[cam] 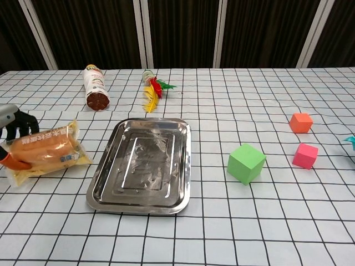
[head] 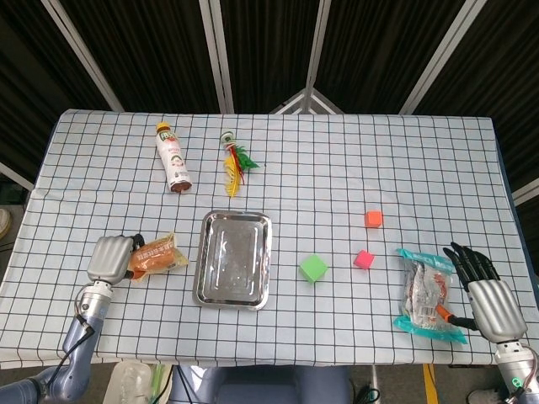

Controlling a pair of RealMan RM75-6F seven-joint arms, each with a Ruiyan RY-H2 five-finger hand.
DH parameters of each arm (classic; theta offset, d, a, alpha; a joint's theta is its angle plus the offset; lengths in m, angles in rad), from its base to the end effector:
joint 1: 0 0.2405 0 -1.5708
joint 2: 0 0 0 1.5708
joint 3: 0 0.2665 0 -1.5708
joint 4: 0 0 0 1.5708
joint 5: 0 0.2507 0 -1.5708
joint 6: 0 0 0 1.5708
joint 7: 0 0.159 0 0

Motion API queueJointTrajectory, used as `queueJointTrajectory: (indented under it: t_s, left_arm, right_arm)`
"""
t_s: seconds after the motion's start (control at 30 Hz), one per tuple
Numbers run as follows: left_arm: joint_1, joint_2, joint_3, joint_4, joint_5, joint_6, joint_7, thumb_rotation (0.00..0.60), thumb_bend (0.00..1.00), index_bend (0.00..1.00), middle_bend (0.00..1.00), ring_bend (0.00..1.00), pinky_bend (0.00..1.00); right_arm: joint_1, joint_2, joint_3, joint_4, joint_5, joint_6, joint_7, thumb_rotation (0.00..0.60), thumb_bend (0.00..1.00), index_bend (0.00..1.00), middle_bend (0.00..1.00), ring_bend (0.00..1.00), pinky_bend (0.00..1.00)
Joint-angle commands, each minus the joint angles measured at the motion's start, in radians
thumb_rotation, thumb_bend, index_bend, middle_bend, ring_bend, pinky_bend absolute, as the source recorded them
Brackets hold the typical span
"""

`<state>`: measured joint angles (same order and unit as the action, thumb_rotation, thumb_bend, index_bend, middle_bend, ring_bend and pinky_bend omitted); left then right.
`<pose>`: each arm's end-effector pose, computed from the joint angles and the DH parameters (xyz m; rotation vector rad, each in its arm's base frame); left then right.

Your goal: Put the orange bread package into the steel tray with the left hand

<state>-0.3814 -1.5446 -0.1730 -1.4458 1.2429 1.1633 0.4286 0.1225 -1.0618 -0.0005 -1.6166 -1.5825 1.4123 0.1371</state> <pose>-0.2633 0.3089 -0.0272 -1.5905 -0.9066 -0.7708 -0.3325 -0.1990 0.1227 1.5097 -1.0085 0.9482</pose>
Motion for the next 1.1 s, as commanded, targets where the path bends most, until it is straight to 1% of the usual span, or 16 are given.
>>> queueJointTrajectory:
  t_s: [0.03, 0.1, 0.2, 0.27, 0.3, 0.33, 0.4, 0.53, 0.67, 0.8, 0.87, 0.93, 0.97, 1.03, 1.07, 1.1]
  left_arm:
    - [0.005, -0.006, 0.009, -0.029, 0.144, 0.12, -0.096, 0.6, 0.14, 0.48, 0.57, 0.54, 0.62]
    - [-0.013, -0.019, 0.001, -0.037, 0.186, 0.14, -0.122, 0.6, 0.14, 0.48, 0.57, 0.54, 0.62]
    - [-0.066, -0.045, -0.026, -0.049, 0.188, 0.101, -0.1, 0.6, 0.13, 0.48, 0.56, 0.54, 0.61]
    - [-0.115, -0.073, -0.049, -0.05, 0.166, 0.046, -0.069, 0.6, 0.13, 0.47, 0.55, 0.53, 0.61]
    - [-0.17, -0.109, -0.066, -0.037, 0.15, -0.016, -0.033, 0.6, 0.13, 0.47, 0.54, 0.52, 0.6]
    - [-0.202, -0.14, -0.086, -0.012, 0.122, -0.05, -0.008, 0.6, 0.13, 0.47, 0.53, 0.51, 0.59]
    - [-0.235, -0.176, -0.1, 0.017, 0.087, -0.081, 0.028, 0.6, 0.13, 0.46, 0.53, 0.5, 0.58]
    - [-0.263, -0.211, -0.097, 0.054, 0.045, -0.105, 0.067, 0.6, 0.13, 0.36, 0.5, 0.47, 0.55]
    - [-0.28, -0.22, -0.09, 0.08, 0.025, -0.134, 0.04, 0.6, 0.11, 0.22, 0.39, 0.32, 0.44]
    - [-0.28, -0.208, -0.067, 0.075, 0.029, -0.146, -0.002, 0.6, 0.08, 0.13, 0.33, 0.26, 0.38]
    - [-0.27, -0.184, -0.049, 0.04, 0.047, -0.134, -0.01, 0.6, 0.05, 0.04, 0.22, 0.17, 0.36]
    - [-0.248, -0.148, -0.025, -0.022, 0.082, -0.099, -0.023, 0.6, 0.04, 0.0, 0.09, 0.08, 0.31]
    - [-0.227, -0.113, -0.004, -0.077, 0.119, -0.065, -0.04, 0.6, 0.03, 0.0, 0.04, 0.04, 0.27]
    - [-0.167, -0.017, 0.053, -0.201, 0.213, 0.03, -0.062, 0.592, 0.03, 0.0, 0.0, 0.0, 0.22]
    - [-0.131, 0.034, 0.084, -0.255, 0.271, 0.095, -0.065, 0.582, 0.03, 0.0, 0.0, 0.0, 0.2]
    - [-0.079, 0.092, 0.122, -0.302, 0.345, 0.19, -0.057, 0.574, 0.03, 0.0, 0.0, 0.0, 0.19]
  right_arm:
    - [0.001, 0.001, 0.0, -0.001, 0.002, -0.003, 0.003, 0.6, 0.25, 0.0, 0.0, 0.0, 0.07]
    - [0.001, 0.003, -0.001, -0.002, 0.001, -0.004, 0.007, 0.6, 0.25, 0.0, 0.0, 0.0, 0.07]
    - [0.002, 0.007, -0.001, -0.004, -0.004, -0.001, 0.014, 0.6, 0.25, 0.0, 0.0, 0.0, 0.07]
    - [0.002, 0.009, -0.001, -0.005, -0.008, 0.003, 0.02, 0.6, 0.25, 0.0, 0.0, 0.0, 0.07]
    - [0.002, 0.011, 0.0, -0.003, -0.009, 0.004, 0.025, 0.6, 0.25, 0.0, 0.0, 0.0, 0.07]
    - [0.002, 0.012, 0.0, -0.001, -0.009, 0.004, 0.031, 0.6, 0.25, 0.0, 0.0, 0.0, 0.07]
    - [0.002, 0.014, 0.001, 0.003, -0.007, 0.005, 0.039, 0.6, 0.25, 0.0, 0.0, 0.0, 0.07]
    - [-0.001, 0.019, 0.004, 0.012, 0.0, 0.008, 0.058, 0.6, 0.25, 0.0, 0.0, 0.0, 0.07]
    - [-0.004, 0.022, 0.003, 0.014, -0.002, 0.015, 0.064, 0.6, 0.25, 0.0, 0.0, 0.0, 0.07]
    - [-0.005, 0.021, 0.002, 0.011, -0.008, 0.02, 0.058, 0.6, 0.26, 0.0, 0.0, 0.0, 0.07]
    - [-0.005, 0.02, 0.001, 0.011, -0.007, 0.016, 0.053, 0.6, 0.25, 0.0, 0.0, 0.0, 0.07]
    - [-0.003, 0.018, 0.001, 0.01, -0.004, 0.01, 0.047, 0.6, 0.25, 0.0, 0.0, 0.0, 0.07]
    - [-0.002, 0.017, 0.0, 0.01, -0.002, 0.005, 0.044, 0.6, 0.25, 0.0, 0.0, 0.0, 0.07]
    - [0.0, 0.015, 0.0, 0.009, 0.001, -0.001, 0.037, 0.6, 0.25, 0.0, 0.0, 0.0, 0.07]
    - [0.0, 0.014, -0.001, 0.009, 0.003, -0.004, 0.034, 0.6, 0.26, 0.0, 0.0, 0.0, 0.07]
    - [0.001, 0.013, -0.002, 0.008, 0.003, -0.006, 0.03, 0.6, 0.25, 0.0, 0.0, 0.0, 0.07]
